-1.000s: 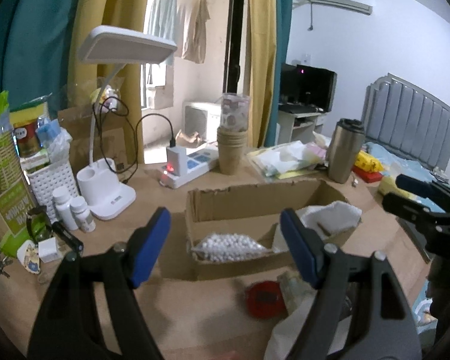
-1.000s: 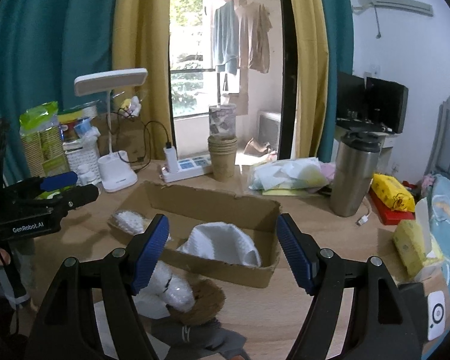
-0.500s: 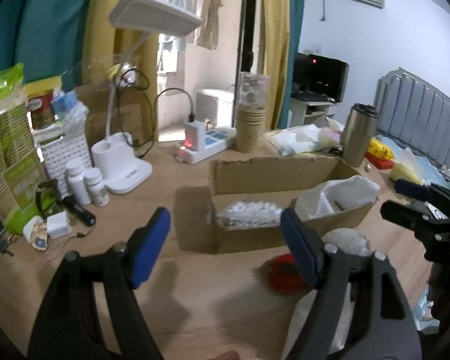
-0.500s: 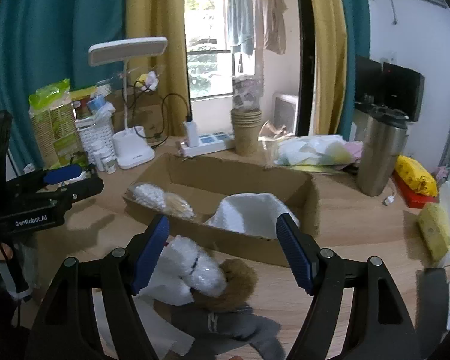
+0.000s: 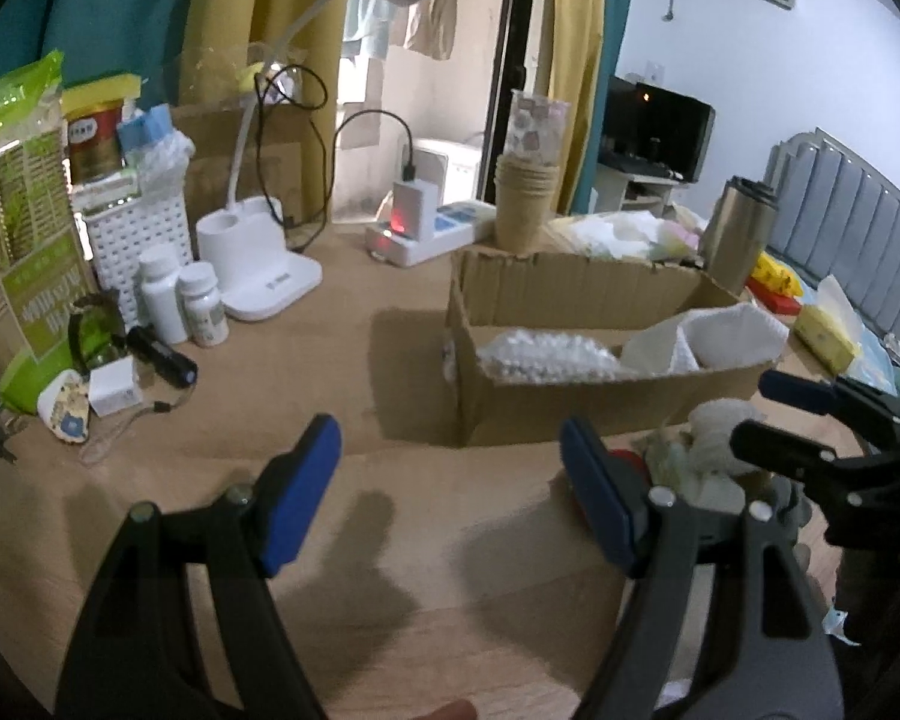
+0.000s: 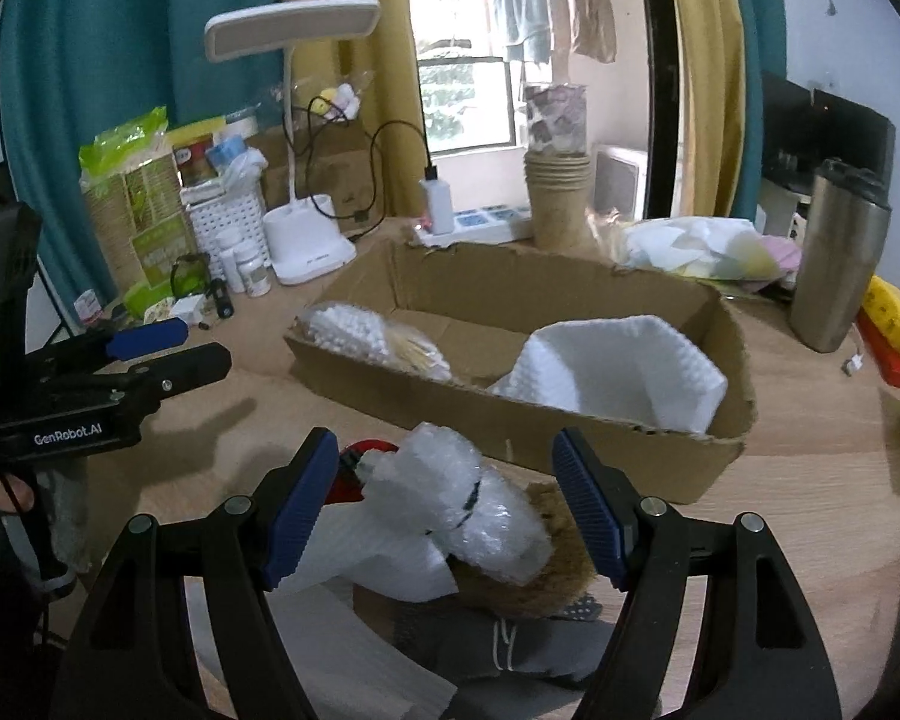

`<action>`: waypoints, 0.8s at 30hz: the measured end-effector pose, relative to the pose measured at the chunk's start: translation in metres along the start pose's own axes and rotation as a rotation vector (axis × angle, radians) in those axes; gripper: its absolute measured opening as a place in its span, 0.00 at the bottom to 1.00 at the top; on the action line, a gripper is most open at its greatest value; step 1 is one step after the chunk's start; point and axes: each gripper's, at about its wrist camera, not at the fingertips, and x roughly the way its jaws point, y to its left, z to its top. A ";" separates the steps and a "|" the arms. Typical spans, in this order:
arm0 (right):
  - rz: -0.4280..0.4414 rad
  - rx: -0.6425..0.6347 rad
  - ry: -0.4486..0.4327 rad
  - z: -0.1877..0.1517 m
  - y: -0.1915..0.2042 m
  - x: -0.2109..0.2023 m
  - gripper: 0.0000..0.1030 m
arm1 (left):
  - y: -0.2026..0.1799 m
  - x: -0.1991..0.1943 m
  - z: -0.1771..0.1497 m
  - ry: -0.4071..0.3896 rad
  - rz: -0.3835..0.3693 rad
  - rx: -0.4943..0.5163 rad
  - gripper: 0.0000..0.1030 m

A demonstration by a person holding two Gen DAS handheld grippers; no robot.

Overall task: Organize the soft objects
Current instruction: 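Grasp the clear bubble-wrap bundle with the right tool, then grasp the white tissue with the left tool while the right tool holds the bubble wrap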

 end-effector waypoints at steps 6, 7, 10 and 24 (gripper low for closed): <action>0.026 -0.016 0.031 -0.004 0.005 0.011 0.74 | -0.003 0.003 -0.004 0.020 -0.037 0.003 0.75; 0.024 -0.018 0.034 -0.004 0.005 0.012 0.70 | -0.004 0.003 -0.004 0.023 -0.051 -0.001 0.75; 0.017 -0.022 0.039 -0.004 0.003 0.014 0.57 | -0.008 0.002 -0.005 0.030 -0.073 0.002 0.75; 0.003 -0.035 -0.079 0.006 -0.009 -0.026 0.37 | -0.059 0.001 -0.016 0.099 -0.203 0.139 0.75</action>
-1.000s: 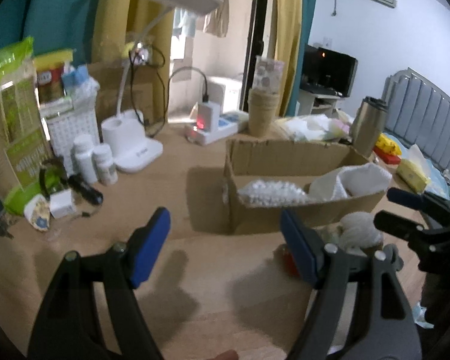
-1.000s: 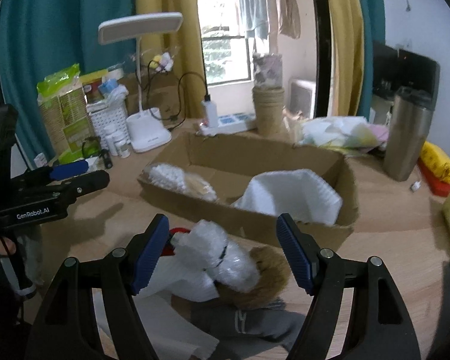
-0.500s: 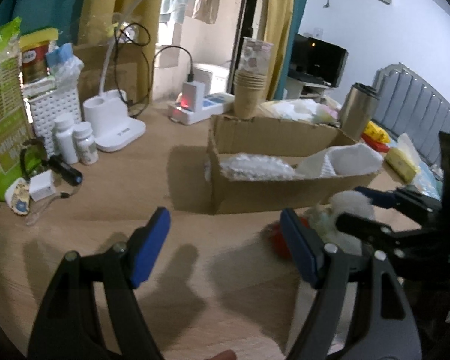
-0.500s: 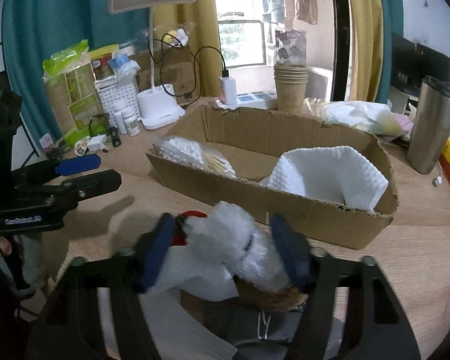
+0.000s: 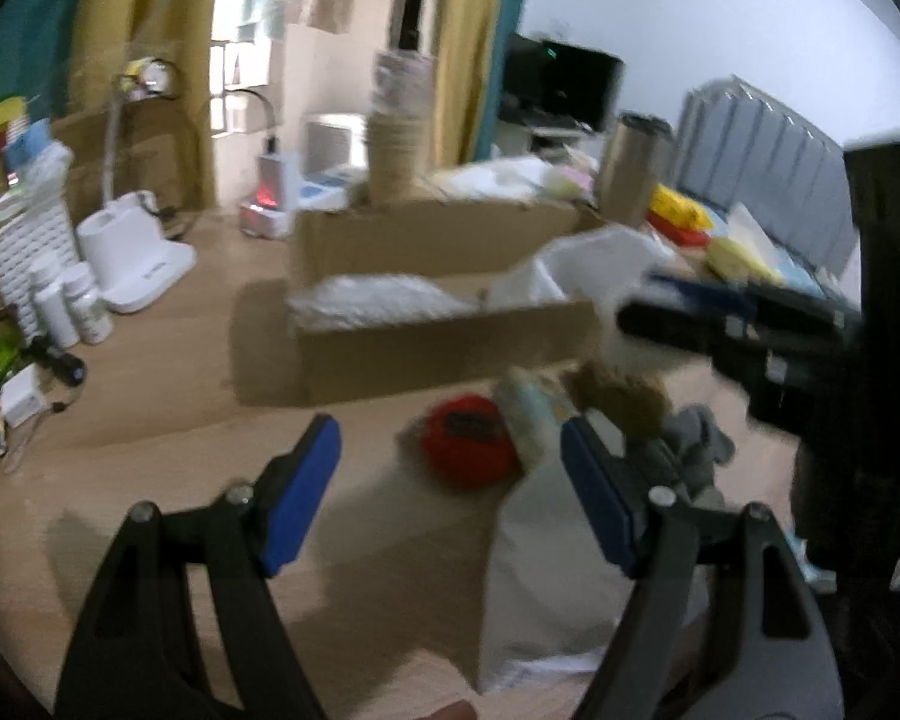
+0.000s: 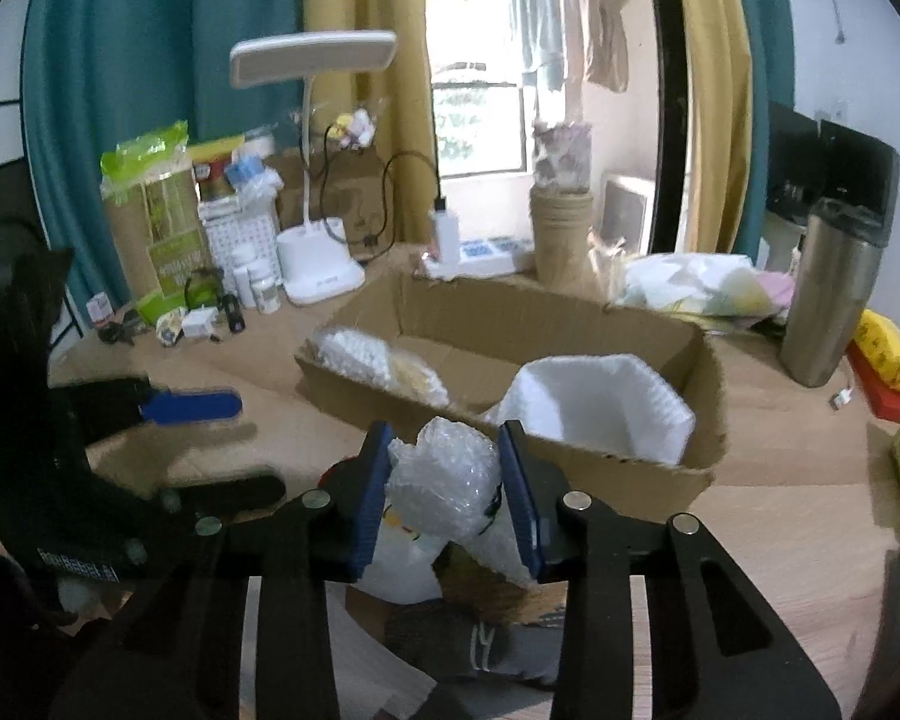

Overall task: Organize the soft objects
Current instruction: 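Grasp the white tissue with the left tool while the right tool holds the bubble wrap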

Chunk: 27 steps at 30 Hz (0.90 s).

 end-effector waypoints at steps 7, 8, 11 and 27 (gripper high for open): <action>-0.045 0.027 -0.044 0.004 -0.016 -0.021 0.37 | -0.022 0.009 -0.008 0.065 -0.075 0.031 0.75; -0.052 0.031 -0.048 0.003 -0.019 -0.023 0.37 | -0.025 0.010 -0.009 0.071 -0.083 0.040 0.75; -0.069 0.048 -0.052 0.001 -0.027 -0.027 0.37 | -0.030 0.008 -0.009 0.078 -0.106 0.052 0.75; -0.095 0.099 0.032 -0.036 -0.045 -0.015 0.38 | -0.052 0.039 -0.029 0.284 -0.062 0.159 0.74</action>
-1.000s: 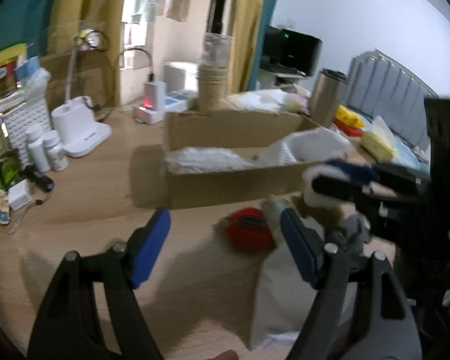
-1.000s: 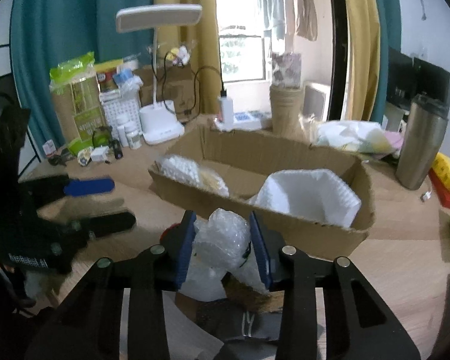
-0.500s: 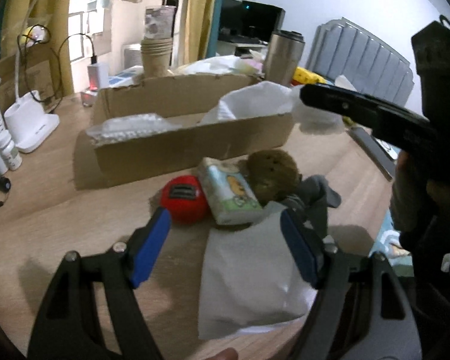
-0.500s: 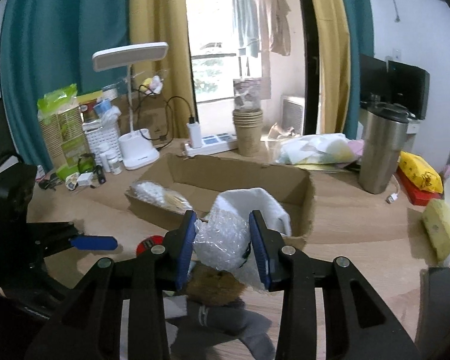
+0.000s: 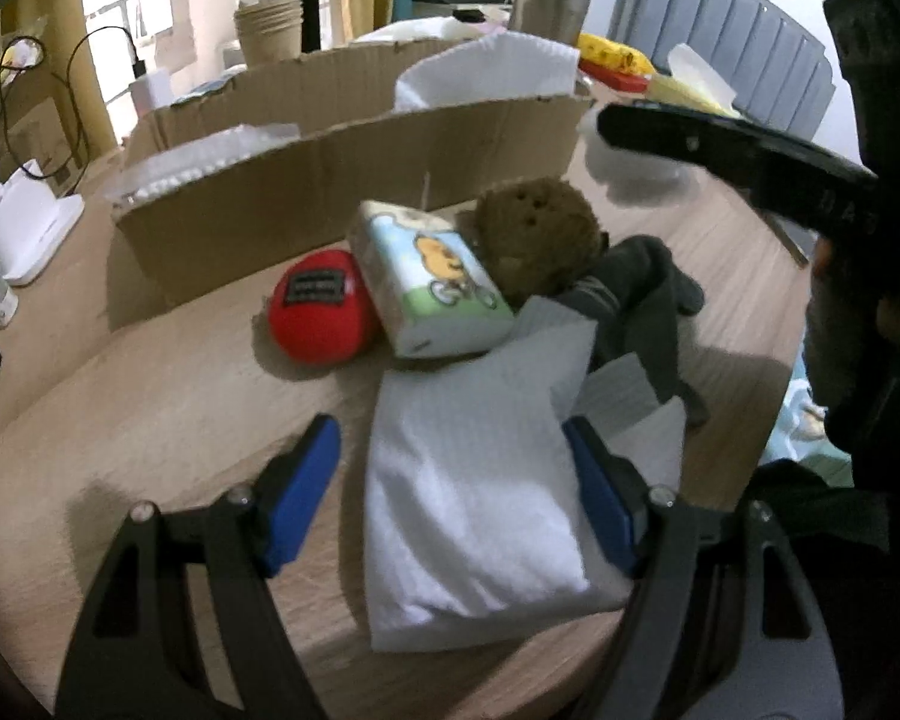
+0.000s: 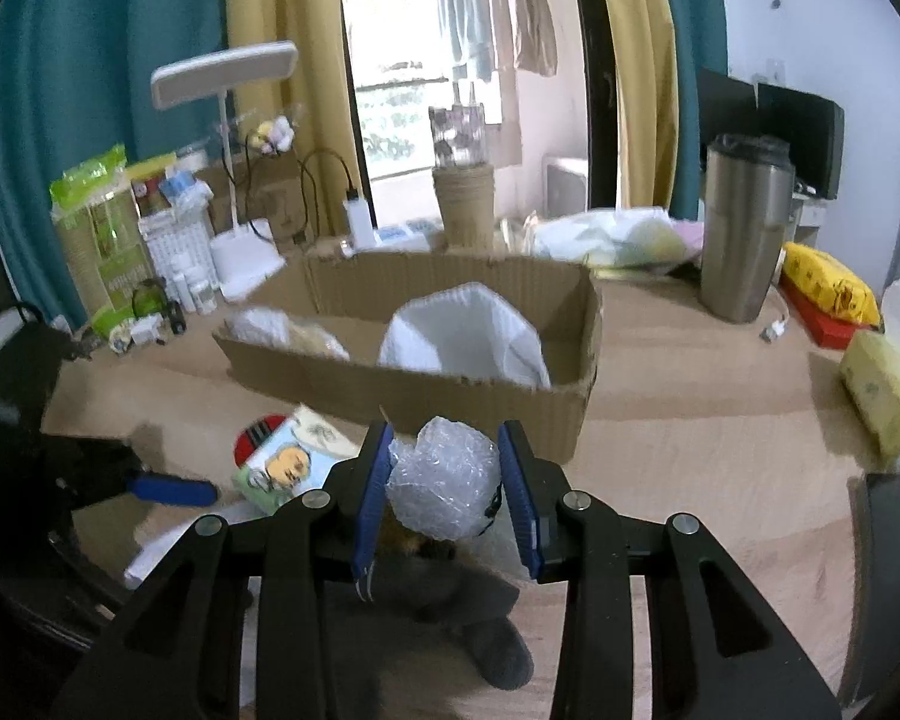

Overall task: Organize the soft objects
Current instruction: 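Grasp the white tissue with the left tool while the right tool holds the bubble wrap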

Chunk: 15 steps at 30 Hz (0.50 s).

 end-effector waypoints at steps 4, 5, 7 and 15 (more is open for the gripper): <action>0.019 0.001 0.036 -0.007 0.002 0.008 0.40 | -0.005 0.002 -0.003 0.011 0.020 0.033 0.71; 0.015 -0.001 0.039 -0.007 0.002 0.009 0.41 | -0.005 0.002 -0.003 0.011 0.016 0.036 0.59; 0.016 -0.008 0.051 -0.008 0.003 0.012 0.52 | -0.004 0.000 -0.003 0.016 0.024 0.045 0.54; -0.020 -0.034 0.077 -0.020 -0.001 0.018 0.71 | -0.007 -0.004 -0.003 -0.005 0.011 0.064 0.30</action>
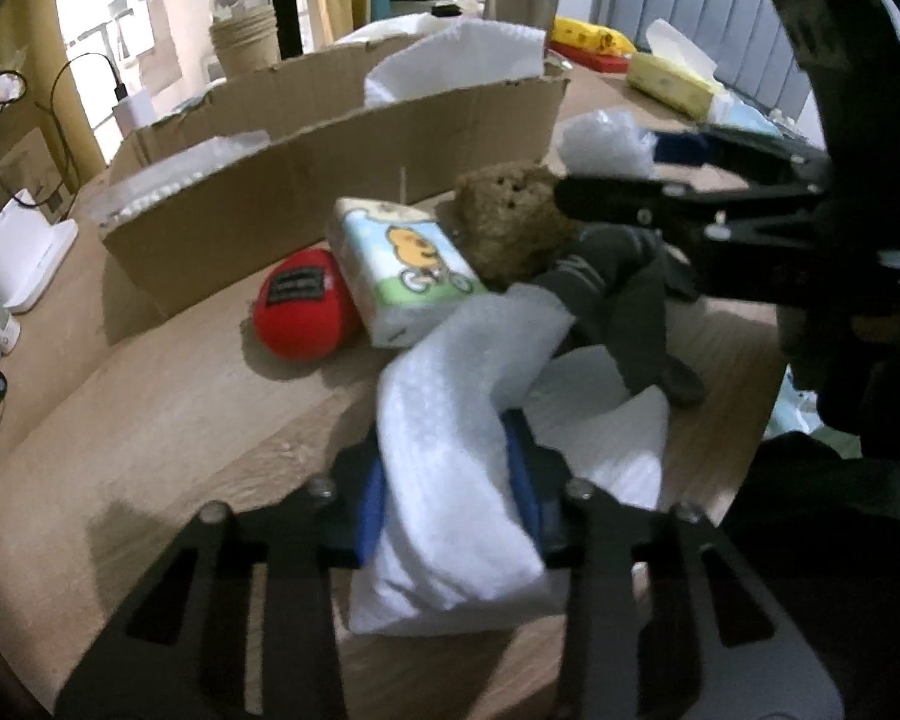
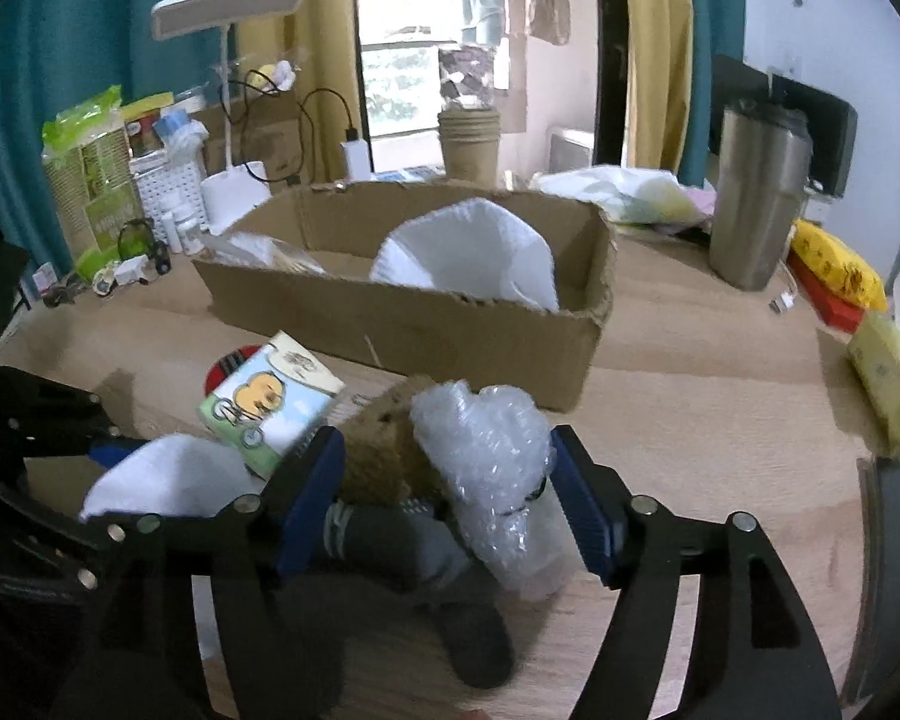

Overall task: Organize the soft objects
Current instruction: 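Grasp the white tissue with the left tool while the right tool holds the bubble wrap, then carry the tissue with the left tool while the right tool carries the bubble wrap over the box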

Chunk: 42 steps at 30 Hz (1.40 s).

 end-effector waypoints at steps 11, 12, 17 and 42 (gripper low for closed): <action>0.078 0.139 -0.011 -0.004 -0.032 -0.005 0.42 | 0.014 -0.032 0.008 -0.116 0.032 -0.003 0.24; 0.060 0.130 -0.004 -0.005 -0.031 -0.003 0.36 | 0.016 -0.035 0.009 -0.129 0.033 -0.009 0.24; 0.051 0.115 -0.016 -0.004 -0.028 -0.003 0.32 | 0.025 -0.055 0.010 -0.249 0.068 -0.049 0.24; 0.047 0.060 -0.181 0.029 -0.021 -0.046 0.31 | 0.064 -0.088 0.029 -0.435 0.172 -0.164 0.24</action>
